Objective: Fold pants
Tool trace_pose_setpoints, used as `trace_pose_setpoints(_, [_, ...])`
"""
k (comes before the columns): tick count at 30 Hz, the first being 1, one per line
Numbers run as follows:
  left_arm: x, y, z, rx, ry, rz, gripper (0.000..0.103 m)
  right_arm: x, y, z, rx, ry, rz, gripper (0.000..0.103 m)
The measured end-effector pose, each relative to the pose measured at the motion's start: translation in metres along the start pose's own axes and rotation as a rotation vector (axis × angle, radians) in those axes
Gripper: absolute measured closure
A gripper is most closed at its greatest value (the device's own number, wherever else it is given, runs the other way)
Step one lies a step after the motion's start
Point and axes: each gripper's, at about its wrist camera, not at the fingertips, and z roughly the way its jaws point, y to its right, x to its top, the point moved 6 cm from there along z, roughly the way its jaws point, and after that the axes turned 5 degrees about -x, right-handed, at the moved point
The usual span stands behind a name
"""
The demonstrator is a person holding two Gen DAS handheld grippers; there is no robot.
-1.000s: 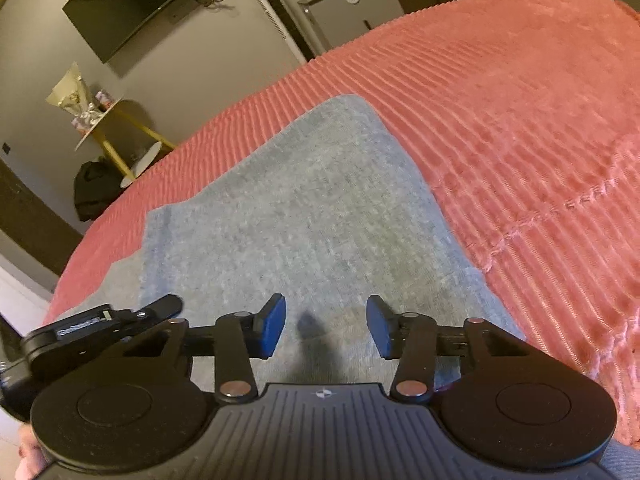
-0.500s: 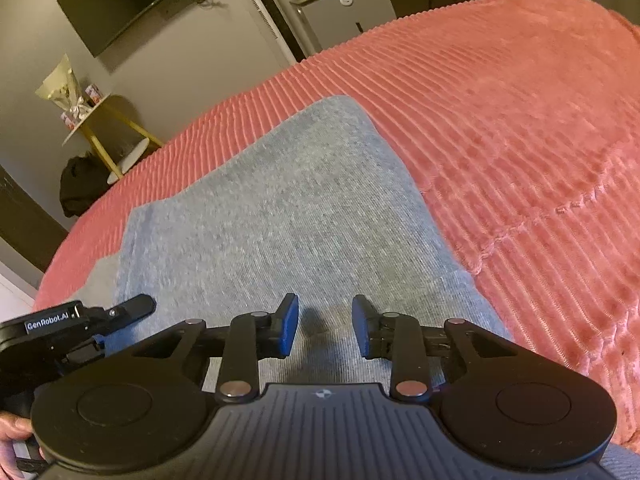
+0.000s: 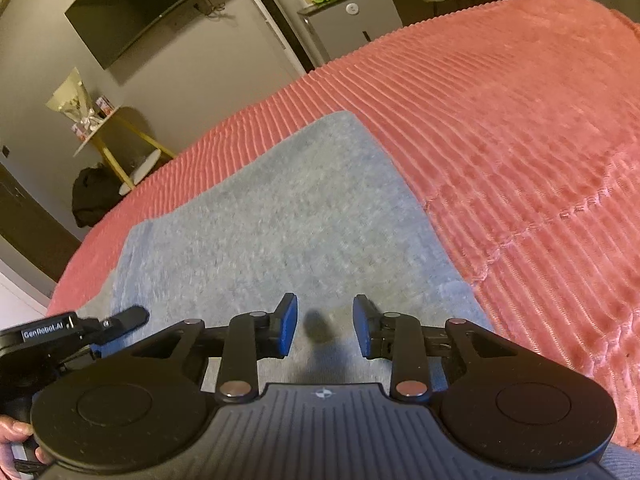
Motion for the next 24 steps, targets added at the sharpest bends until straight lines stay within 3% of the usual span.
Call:
trace_pose_setpoints(4, [-0.002, -0.004, 0.002, 0.115, -0.015, 0.034, 0.082, -0.002, 0.0, 0.003, -0.006, -0.023, -0.001, 0.071])
trace_pose_setpoints(9, [0.003, 0.011, -0.016, 0.147, 0.11, 0.112, 0.07, -0.002, -0.007, 0.004, -0.03, -0.034, -0.027, 0.071])
trace_pose_setpoints(12, [-0.002, 0.027, -0.015, 0.12, 0.125, 0.205, 0.052, 0.001, -0.01, 0.009, -0.049, -0.031, -0.05, 0.071])
trace_pose_setpoints(17, [-0.005, 0.026, 0.0, 0.16, 0.083, 0.252, 0.053, 0.02, -0.022, 0.035, -0.095, 0.0, -0.125, 0.071])
trace_pose_setpoints(24, [-0.002, 0.013, 0.013, 0.189, 0.046, 0.219, 0.052, 0.062, -0.043, 0.078, -0.175, 0.053, -0.254, 0.071])
